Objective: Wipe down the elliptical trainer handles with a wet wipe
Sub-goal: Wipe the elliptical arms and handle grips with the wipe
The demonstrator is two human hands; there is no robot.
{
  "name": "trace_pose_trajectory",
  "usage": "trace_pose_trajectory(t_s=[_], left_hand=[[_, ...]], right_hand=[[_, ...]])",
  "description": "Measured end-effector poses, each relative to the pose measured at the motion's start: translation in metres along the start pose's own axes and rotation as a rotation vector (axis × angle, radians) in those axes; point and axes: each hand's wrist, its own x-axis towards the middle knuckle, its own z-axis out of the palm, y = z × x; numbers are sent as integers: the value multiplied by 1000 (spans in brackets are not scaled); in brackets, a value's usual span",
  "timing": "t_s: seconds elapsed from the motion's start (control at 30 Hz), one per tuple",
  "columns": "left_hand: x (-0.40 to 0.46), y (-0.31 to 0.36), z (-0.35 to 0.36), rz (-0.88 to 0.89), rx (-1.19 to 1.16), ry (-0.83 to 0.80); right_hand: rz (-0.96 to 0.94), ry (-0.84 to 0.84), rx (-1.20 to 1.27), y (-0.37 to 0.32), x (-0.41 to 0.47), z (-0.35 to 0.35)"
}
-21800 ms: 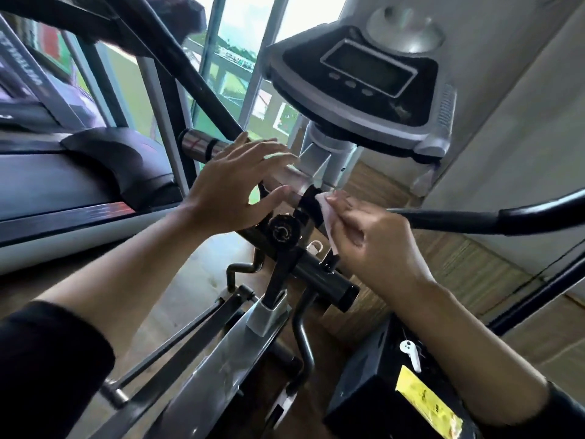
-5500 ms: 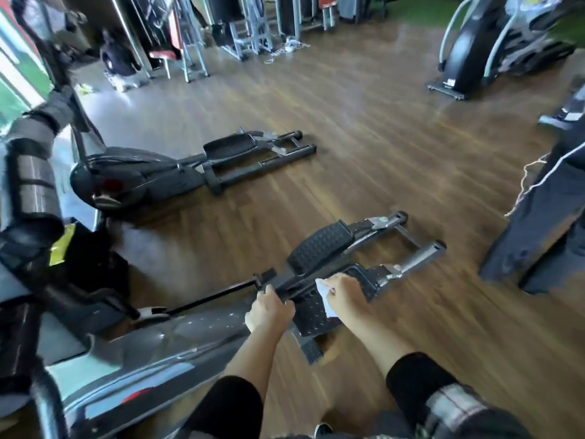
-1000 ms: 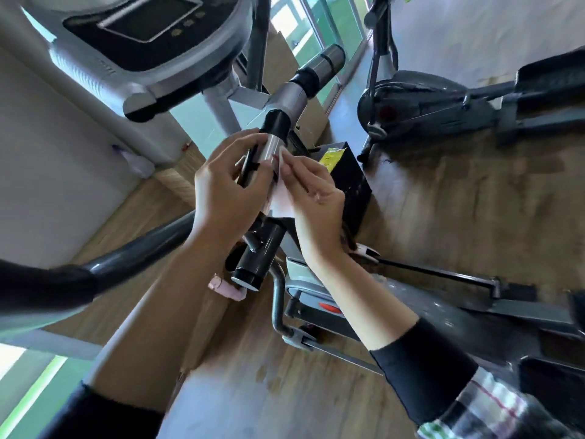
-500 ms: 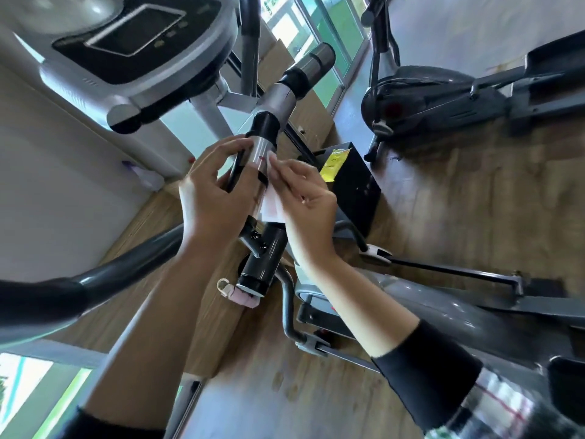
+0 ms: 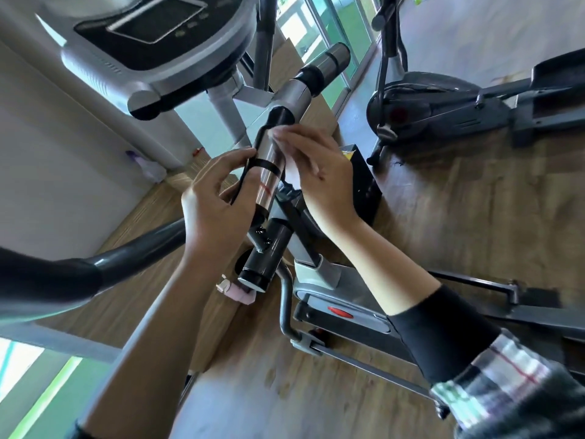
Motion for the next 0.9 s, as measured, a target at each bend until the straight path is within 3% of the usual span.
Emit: trace_pose_trajectory(t_s=[0.13, 0.33, 0.6, 0.77, 0.9], left_hand=[[-5, 0, 0, -1, 1, 8], [-8, 0, -2, -44, -43, 2], [-14, 4, -4, -63, -83, 8], [-17, 4, -6, -46, -97, 20], [-21, 6, -7, -53, -103, 22]], right_hand=[[-78, -101, -130, 0, 21, -1], [-125, -55, -116, -5, -14, -7], [-79, -43, -168, -7, 17, -4], [-207, -119, -143, -13, -8, -1], [-96, -52, -158, -14, 3, -2]])
